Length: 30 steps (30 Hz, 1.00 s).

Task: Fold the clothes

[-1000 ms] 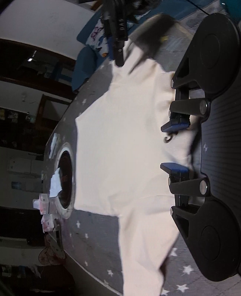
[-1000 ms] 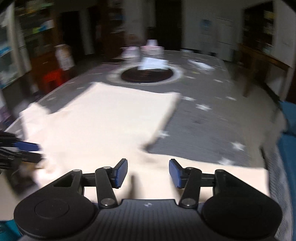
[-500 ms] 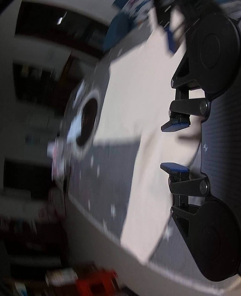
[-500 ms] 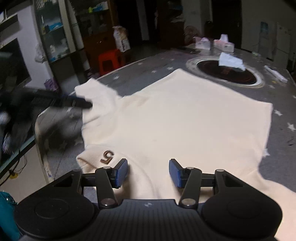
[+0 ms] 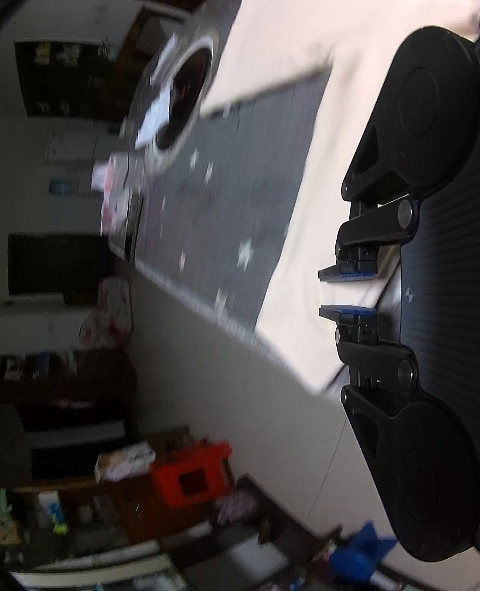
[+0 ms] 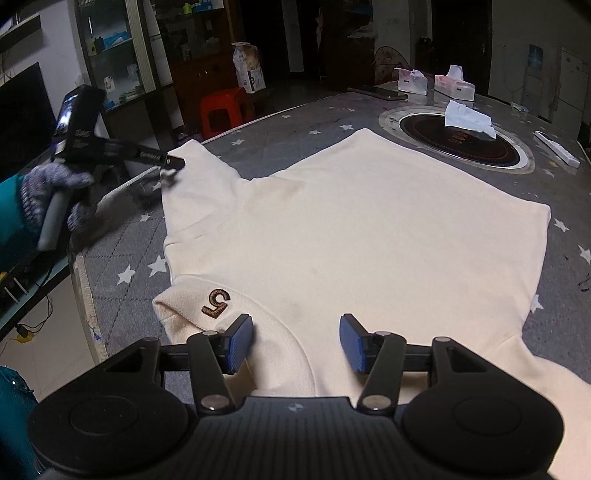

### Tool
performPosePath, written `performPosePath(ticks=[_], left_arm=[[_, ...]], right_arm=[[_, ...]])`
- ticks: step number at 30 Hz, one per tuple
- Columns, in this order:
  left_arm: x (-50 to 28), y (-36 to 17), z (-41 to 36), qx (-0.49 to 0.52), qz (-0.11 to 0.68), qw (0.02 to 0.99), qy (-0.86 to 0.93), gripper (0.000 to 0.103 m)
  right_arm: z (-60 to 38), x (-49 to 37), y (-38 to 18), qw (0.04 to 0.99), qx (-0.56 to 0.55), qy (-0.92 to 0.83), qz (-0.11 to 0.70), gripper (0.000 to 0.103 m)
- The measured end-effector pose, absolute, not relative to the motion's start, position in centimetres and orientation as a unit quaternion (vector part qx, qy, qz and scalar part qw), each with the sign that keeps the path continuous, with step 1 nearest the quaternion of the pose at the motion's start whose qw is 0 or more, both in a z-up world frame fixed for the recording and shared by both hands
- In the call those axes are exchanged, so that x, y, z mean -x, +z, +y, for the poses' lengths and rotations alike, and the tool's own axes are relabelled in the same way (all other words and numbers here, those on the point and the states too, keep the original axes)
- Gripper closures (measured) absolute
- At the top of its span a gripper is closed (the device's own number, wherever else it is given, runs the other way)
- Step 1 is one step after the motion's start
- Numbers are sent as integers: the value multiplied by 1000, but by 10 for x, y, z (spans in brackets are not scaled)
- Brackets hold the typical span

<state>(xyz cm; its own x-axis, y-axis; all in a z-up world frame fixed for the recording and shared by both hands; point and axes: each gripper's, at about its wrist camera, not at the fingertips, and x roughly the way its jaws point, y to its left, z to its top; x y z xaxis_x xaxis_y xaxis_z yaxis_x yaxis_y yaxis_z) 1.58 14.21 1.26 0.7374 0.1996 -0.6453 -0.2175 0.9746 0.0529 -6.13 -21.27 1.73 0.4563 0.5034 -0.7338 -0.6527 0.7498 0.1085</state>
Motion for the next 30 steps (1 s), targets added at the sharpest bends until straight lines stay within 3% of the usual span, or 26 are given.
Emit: performPosePath(ticks=[8,21,30], left_arm=[[-19,24,145,37,358,924,128,88],[-6,39,19,70,330,931,-139,87],[-24,12,27,86,362,921,-111,88]], right_arm=[[-211,62,16,848,96,341,394,47],[-209,63,16,850,100,337,393,46],[-210,65,15,851,98,339,389,46]])
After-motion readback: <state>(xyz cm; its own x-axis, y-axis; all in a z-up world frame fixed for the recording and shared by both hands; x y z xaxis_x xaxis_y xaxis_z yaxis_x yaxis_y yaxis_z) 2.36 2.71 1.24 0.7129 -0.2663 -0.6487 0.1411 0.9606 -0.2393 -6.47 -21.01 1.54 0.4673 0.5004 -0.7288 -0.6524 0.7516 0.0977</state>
